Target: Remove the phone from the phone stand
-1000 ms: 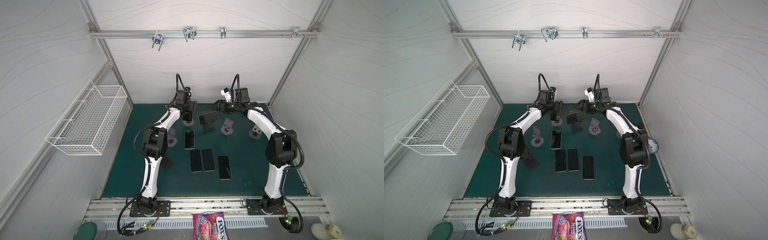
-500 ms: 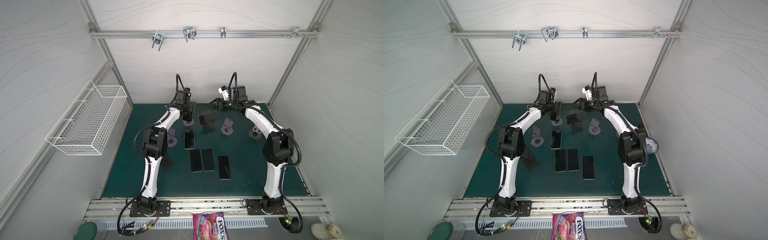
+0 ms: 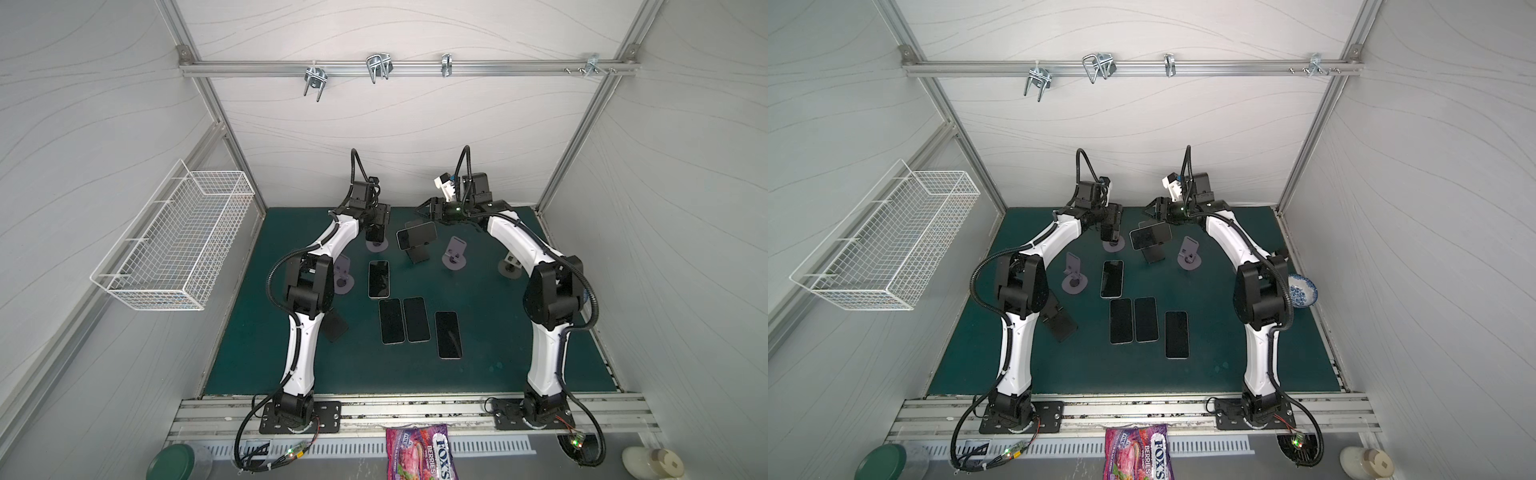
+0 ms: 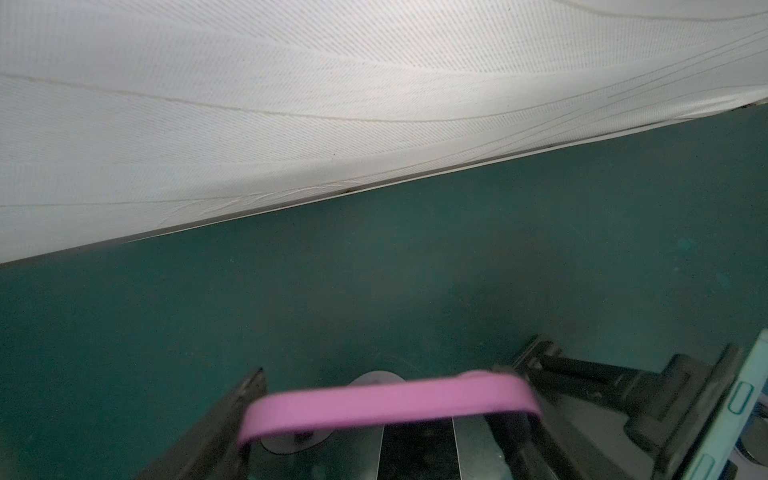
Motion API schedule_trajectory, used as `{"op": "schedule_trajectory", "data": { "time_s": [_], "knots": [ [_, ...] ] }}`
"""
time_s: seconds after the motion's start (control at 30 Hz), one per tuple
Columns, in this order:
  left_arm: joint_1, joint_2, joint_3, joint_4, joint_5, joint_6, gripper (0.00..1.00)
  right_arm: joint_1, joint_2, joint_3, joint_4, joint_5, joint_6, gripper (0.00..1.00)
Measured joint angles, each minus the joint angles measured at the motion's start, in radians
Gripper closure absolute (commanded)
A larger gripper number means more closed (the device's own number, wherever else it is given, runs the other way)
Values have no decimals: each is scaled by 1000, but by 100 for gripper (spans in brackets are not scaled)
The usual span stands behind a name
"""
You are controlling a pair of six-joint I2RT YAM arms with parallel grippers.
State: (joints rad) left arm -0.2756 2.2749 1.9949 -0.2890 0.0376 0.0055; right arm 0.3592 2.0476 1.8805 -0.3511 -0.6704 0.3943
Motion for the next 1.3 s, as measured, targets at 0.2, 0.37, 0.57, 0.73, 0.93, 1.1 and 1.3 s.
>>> {"op": "schedule_trajectory", "data": {
  "time_s": [0.2, 0.37, 0.57, 0.73, 0.93, 1.1, 1.3],
  "knots": [
    [0, 0, 0, 0, 0, 1, 14, 1, 0, 0, 0, 0, 0, 29],
    [0, 0, 0, -2, 1, 2, 17, 1, 0, 0, -1, -1, 1, 29],
    [0, 0, 2, -8, 15, 1, 23, 1, 3, 0, 0, -6, 4, 29],
    [0, 0, 6, -12, 22, 2, 23, 1, 7, 0, 0, -20, 10, 29],
    [0, 0, 7, -16, 23, 2, 25, 1, 7, 0, 0, -23, 11, 28],
    [0, 1, 17, -29, 23, 2, 28, 1, 8, 0, 0, -24, 11, 28],
    [0, 6, 24, -36, 23, 2, 32, 1, 14, 0, 0, -23, 11, 28]
  ]
}}
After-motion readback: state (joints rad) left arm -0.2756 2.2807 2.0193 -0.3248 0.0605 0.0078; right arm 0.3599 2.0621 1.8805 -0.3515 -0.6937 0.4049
